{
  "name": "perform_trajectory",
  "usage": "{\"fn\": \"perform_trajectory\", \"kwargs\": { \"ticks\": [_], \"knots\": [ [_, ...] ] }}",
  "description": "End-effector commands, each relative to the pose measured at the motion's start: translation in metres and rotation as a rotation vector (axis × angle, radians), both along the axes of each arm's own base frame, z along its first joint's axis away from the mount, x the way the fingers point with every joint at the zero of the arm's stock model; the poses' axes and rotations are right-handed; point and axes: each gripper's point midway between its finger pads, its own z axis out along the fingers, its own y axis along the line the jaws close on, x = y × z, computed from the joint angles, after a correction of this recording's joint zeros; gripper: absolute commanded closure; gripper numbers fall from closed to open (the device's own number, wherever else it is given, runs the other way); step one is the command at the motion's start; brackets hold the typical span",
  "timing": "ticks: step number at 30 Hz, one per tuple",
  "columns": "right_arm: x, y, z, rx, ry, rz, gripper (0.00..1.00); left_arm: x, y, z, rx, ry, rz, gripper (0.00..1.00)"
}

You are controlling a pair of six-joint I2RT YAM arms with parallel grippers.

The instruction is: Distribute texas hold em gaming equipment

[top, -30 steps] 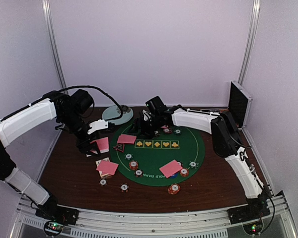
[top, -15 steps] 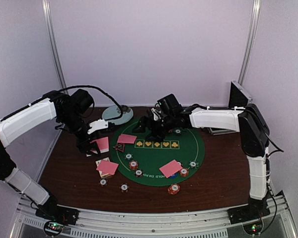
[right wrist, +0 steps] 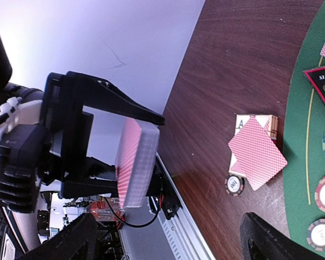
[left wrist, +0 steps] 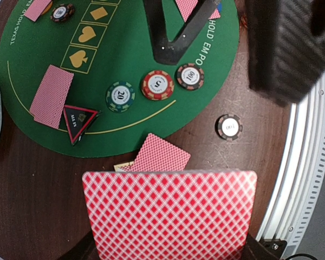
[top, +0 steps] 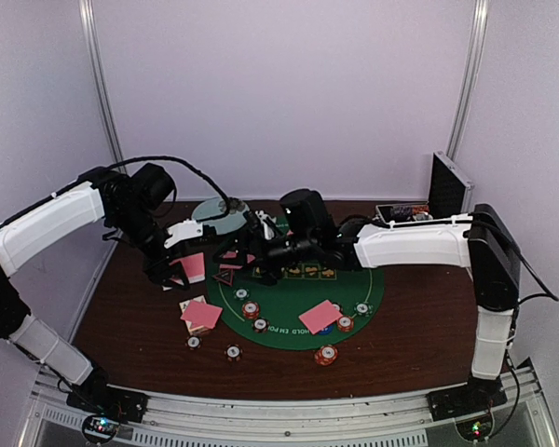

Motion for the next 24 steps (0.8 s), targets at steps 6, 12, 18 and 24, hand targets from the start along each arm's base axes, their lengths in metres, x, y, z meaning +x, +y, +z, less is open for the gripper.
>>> {"fn": "perform_trajectory", "kwargs": {
  "ticks": [6,12,18,24],
  "knots": [
    [-0.005,0.030,0.020,0.123,0.018,0.014,0.09,0.006,-0.005,0.012,-0.038,-0.017,0.015,1.00],
    [-0.005,0.040,0.019,0.141,0.030,0.018,0.16,0.005,-0.007,0.014,-0.049,-0.009,0.020,1.00],
    [-0.007,0.051,0.021,0.160,0.036,0.026,0.18,0.005,-0.008,0.013,-0.053,-0.004,0.022,1.00],
    [-0.007,0.064,0.015,0.164,0.059,0.035,0.21,0.005,-0.008,0.014,-0.054,-0.006,0.021,1.00]
  ]
}}
